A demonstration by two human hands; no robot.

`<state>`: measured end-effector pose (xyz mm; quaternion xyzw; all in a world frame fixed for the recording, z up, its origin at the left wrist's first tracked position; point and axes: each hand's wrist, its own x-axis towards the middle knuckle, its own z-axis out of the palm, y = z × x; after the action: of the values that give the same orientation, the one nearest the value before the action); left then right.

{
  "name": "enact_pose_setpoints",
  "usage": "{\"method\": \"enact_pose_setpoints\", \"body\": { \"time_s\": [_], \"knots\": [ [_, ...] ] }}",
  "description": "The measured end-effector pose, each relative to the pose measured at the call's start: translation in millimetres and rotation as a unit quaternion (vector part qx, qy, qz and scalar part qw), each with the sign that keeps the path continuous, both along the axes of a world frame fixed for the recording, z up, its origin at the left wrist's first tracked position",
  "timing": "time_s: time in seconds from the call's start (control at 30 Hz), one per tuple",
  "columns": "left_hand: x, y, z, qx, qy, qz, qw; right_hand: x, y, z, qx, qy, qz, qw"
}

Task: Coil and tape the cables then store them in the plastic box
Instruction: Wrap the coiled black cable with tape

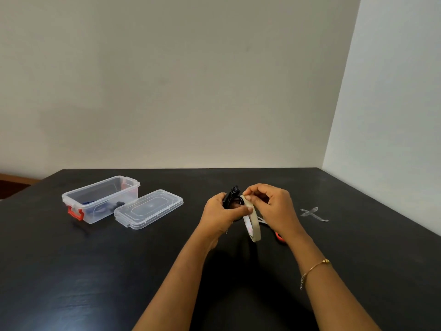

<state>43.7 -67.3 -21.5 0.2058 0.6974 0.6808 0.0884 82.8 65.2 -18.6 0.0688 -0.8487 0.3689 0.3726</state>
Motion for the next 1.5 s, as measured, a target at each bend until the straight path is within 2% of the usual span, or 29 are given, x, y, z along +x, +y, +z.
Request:
{"method": "enact_pose_setpoints", "body": {
  "time_s": [0.07,0.2,0.27,0.4,0.47,0.53,0.6,0.77,0.87,0.97,1.03,1.1,1.2,1.33,1.5],
  "knots": [
    [-1.7,-2.2,1.6,-0.035,0.002,-0.013,0.999,0.6,2.5,1.0,-0.018,0.009,-0.015,1.000],
    [0.0,-3.7,0.7,-0.149,0.047,-0.068,0.985,1.2,11.4,3.7,-0.126,0.036,-0.072,0.989],
    [2.0,-2.4,0.3,-0.162,0.057,-0.094,0.981,1.5,14.1,4.5,-0.165,0.042,-0.084,0.982],
    [-0.3,-10.2,4.1,-0.167,0.030,-0.174,0.970,-2.2,9.0,2.0,-0.169,0.069,-0.093,0.979],
    [-1.6,-14.3,3.6,-0.176,0.016,-0.210,0.961,-1.0,11.9,5.0,-0.218,0.088,-0.117,0.965],
    [-0.2,-14.1,0.8,-0.156,0.007,-0.208,0.965,3.1,18.4,10.3,-0.271,0.098,-0.132,0.948],
    [0.3,-12.6,-1.6,-0.120,-0.003,-0.187,0.975,6.0,20.6,12.9,-0.276,0.101,-0.118,0.949],
    [-3.5,-9.4,-2.8,-0.027,-0.079,-0.108,0.991,2.7,12.2,8.8,-0.076,0.148,-0.156,0.974],
    [-7.9,-8.5,-3.6,0.013,-0.102,-0.033,0.994,2.1,16.5,9.0,-0.076,0.142,-0.188,0.969],
    [-10.3,-11.4,1.1,0.138,-0.147,-0.008,0.979,4.1,16.5,10.9,-0.076,0.146,-0.213,0.963],
    [-8.8,-13.5,8.6,0.236,-0.173,-0.036,0.955,5.6,11.0,12.6,-0.050,0.163,-0.215,0.962],
    [-3.7,-13.3,16.7,0.282,-0.179,-0.080,0.939,5.6,5.0,14.2,-0.032,0.161,-0.207,0.965],
    [8.5,-7.4,22.4,0.252,-0.171,-0.132,0.943,5.5,-2.4,17.7,-0.053,0.138,-0.179,0.973],
    [23.4,2.6,24.3,0.227,-0.184,-0.190,0.937,8.8,-7.7,22.9,-0.147,0.091,-0.141,0.975],
    [29.0,5.6,26.5,0.228,-0.198,-0.194,0.933,12.1,-7.4,25.4,-0.231,0.027,-0.082,0.969]
  ]
}}
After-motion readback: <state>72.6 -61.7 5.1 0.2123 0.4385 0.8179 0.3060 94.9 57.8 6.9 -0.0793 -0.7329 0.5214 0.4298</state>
